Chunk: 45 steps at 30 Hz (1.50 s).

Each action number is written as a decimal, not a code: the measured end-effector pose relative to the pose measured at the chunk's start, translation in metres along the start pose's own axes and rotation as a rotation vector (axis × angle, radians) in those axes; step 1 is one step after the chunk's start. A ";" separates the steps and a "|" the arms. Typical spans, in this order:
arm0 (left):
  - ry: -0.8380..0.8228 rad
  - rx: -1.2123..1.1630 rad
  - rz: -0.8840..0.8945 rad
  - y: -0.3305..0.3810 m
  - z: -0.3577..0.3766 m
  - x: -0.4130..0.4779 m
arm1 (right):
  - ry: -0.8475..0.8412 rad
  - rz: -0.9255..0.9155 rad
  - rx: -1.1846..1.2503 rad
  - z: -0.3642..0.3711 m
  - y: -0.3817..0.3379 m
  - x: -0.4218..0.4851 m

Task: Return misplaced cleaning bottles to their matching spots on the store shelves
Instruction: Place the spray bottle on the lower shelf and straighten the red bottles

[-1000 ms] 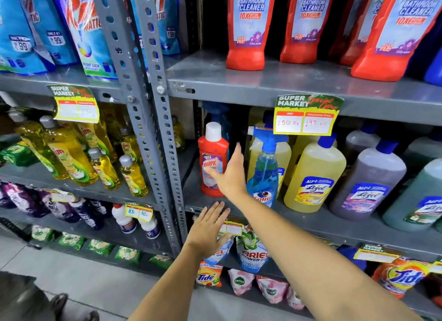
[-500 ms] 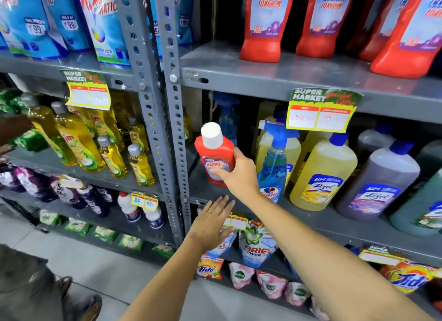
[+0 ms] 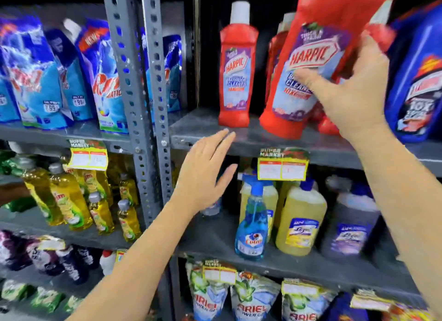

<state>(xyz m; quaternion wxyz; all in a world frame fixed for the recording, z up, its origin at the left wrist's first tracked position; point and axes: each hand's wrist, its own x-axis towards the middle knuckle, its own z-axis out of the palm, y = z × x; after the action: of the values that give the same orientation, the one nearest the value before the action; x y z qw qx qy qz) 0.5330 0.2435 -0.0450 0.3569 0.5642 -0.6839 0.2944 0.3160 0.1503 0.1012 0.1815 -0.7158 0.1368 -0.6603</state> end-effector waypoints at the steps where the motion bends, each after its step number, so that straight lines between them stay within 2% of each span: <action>1: 0.004 0.024 0.012 0.000 -0.002 0.010 | -0.010 0.013 -0.025 -0.001 0.007 0.010; 7: -0.189 0.210 -0.051 -0.010 0.011 0.027 | -0.111 0.184 -0.193 0.015 0.056 0.034; 16: -0.102 0.172 -0.065 -0.007 0.018 0.022 | -0.323 0.427 -0.075 0.017 0.078 0.038; 20: -0.095 0.182 -0.064 -0.009 0.022 0.021 | -0.476 0.521 -0.180 0.011 0.087 0.009; 22: -0.089 0.189 -0.073 -0.009 0.024 0.021 | -0.447 0.542 -0.249 0.011 0.099 0.001; 32: -0.066 0.188 -0.073 -0.009 0.027 0.020 | -0.384 0.585 -0.275 0.029 0.134 0.015; 45: -0.075 0.182 -0.080 -0.009 0.027 0.020 | -0.437 0.656 -0.090 0.031 0.145 0.017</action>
<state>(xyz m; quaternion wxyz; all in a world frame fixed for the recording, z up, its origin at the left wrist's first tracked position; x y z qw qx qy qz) 0.5356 0.2087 -0.0438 0.2900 0.6317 -0.6441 0.3194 0.3552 0.0153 0.0508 0.3763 -0.7648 0.3452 -0.3927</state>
